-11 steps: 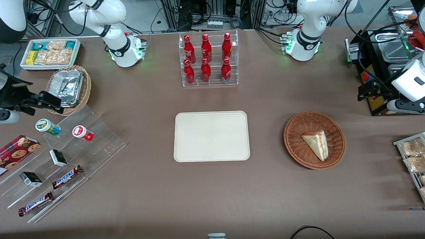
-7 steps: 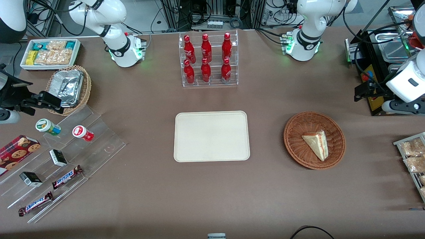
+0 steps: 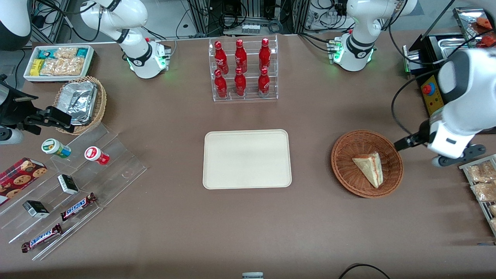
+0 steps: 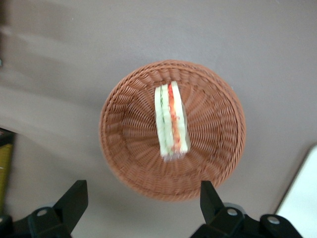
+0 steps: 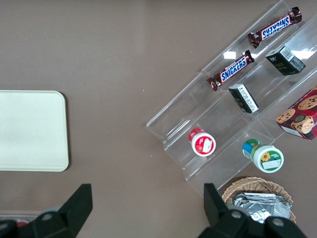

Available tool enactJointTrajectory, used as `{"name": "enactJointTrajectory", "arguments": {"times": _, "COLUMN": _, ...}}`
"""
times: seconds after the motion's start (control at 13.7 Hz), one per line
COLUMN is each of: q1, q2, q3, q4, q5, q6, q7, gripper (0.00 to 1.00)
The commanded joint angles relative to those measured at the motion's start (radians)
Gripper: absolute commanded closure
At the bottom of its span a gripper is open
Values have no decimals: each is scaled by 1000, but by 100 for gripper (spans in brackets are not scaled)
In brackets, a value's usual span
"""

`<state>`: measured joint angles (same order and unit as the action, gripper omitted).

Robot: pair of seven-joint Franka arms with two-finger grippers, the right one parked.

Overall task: Place sandwich from basket to tray
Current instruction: 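Move the left gripper over the wicker basket above the sandwich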

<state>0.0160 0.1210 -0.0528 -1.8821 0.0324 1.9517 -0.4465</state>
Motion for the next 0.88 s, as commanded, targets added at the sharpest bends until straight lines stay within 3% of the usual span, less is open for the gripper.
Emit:
{"name": "enactJointTrajectory", "arguments": {"times": 0.0, "q1": 10, "q2": -34, "q3": -12, "q4": -185, "q5": 14, "q6": 206, "q7": -189, "gripper": 0}}
{"name": "enactJointTrajectory", "arguments": {"times": 0.22, "q1": 10, "q2": -29, "q3": -13, "q4": -331, "q5": 12, "q6": 425, "q7": -271, "gripper": 0}}
{"name": "enactJointTrajectory", "arguments": {"times": 0.8, "q1": 9, "q2": 107, "q3": -39, "q4": -350, "q5": 11, "q6": 624, "q7": -324, "gripper": 0}}
